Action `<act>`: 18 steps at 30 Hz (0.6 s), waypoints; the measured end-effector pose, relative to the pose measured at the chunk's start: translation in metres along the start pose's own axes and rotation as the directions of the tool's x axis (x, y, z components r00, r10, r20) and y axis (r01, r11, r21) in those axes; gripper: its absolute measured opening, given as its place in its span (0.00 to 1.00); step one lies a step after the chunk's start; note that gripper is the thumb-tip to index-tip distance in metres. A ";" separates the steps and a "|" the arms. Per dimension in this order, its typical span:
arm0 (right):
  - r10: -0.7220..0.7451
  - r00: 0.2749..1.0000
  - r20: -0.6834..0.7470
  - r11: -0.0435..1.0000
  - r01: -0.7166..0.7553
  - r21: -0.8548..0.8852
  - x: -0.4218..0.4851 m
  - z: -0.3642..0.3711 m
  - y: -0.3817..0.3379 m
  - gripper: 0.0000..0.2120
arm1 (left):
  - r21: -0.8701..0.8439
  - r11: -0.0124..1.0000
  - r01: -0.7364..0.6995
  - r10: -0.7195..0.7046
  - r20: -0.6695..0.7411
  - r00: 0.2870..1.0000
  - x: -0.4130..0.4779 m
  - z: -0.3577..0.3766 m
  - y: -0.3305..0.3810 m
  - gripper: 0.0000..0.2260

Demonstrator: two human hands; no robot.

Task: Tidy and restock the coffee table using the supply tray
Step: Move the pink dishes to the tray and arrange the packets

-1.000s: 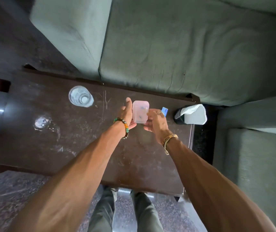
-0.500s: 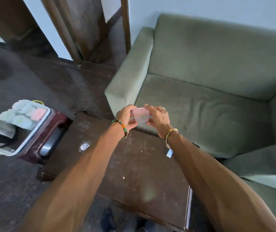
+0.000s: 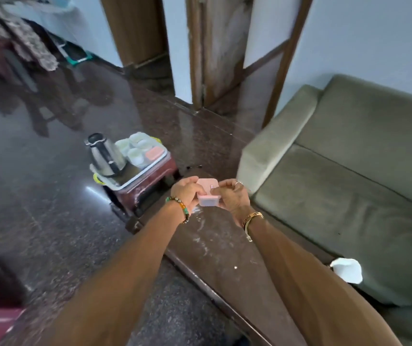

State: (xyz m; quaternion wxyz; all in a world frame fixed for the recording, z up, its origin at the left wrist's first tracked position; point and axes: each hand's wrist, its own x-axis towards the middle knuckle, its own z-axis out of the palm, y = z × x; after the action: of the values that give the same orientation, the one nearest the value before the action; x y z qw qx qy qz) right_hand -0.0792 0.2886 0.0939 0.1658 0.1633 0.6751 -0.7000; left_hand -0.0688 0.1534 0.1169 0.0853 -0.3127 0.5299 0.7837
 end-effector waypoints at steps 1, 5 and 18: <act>-0.005 1.000 0.020 1.000 0.006 -0.029 -0.006 0.025 0.003 0.12 | -0.004 1.000 -0.018 0.018 -0.016 1.000 -0.006 -0.025 0.008 0.27; -0.002 0.990 0.140 0.997 0.013 -0.073 -0.032 0.120 0.000 0.14 | 0.014 0.989 -0.146 0.147 -0.083 0.986 -0.031 -0.108 0.051 0.28; -0.015 0.943 0.331 0.966 0.099 -0.239 -0.021 0.327 0.019 0.11 | 0.017 1.000 0.016 -0.009 -0.359 0.933 -0.013 -0.299 0.108 0.20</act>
State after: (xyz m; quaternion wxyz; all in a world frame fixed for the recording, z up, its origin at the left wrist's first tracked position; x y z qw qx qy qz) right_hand -0.0532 -0.0384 0.0984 0.2743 0.0030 0.7263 -0.6303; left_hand 0.0108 -0.1540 0.1362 -0.0048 -0.4529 0.5422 0.7077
